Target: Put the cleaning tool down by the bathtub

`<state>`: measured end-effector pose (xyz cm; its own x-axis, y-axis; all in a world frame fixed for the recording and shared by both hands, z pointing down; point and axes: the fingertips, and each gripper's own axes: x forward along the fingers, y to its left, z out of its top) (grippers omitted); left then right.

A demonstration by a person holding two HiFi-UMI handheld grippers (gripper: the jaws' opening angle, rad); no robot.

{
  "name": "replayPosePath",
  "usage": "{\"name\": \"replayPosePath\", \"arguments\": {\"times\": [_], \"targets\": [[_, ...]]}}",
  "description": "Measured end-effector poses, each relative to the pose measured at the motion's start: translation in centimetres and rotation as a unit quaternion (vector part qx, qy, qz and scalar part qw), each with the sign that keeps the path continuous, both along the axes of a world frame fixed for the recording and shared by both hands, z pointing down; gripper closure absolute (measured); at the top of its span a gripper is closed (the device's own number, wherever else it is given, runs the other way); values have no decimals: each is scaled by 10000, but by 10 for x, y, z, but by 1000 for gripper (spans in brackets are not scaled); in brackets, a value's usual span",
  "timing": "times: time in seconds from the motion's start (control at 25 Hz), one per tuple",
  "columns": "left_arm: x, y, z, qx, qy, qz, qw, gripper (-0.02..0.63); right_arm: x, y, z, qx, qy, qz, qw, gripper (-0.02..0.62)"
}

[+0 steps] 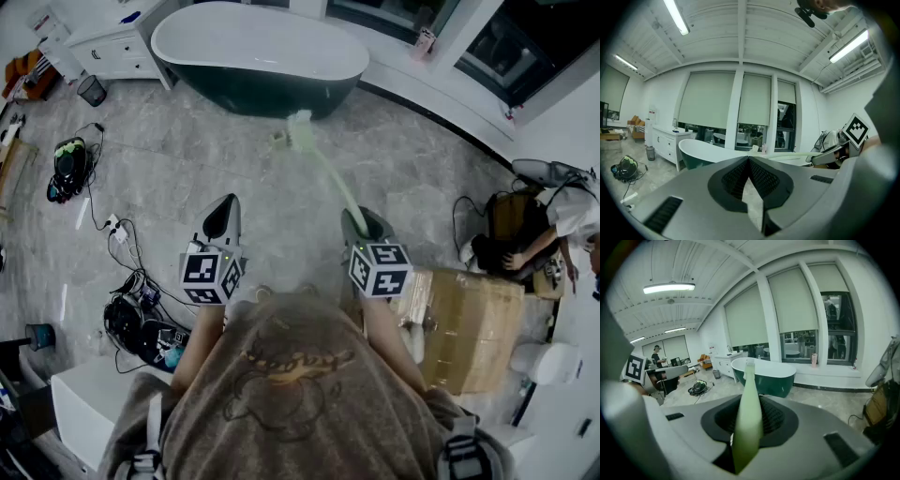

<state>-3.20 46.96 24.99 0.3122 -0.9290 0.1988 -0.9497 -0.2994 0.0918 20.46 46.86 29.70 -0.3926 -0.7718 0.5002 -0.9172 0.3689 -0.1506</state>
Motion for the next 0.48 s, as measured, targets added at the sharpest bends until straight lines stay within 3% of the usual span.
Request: {"name": "replayPosePath", "arguments": {"times": [0.48], "targets": [[-18,-12,9,-81,31,99,9999,606,-18,-9,4,-22,-173,45,9998,499]]}}
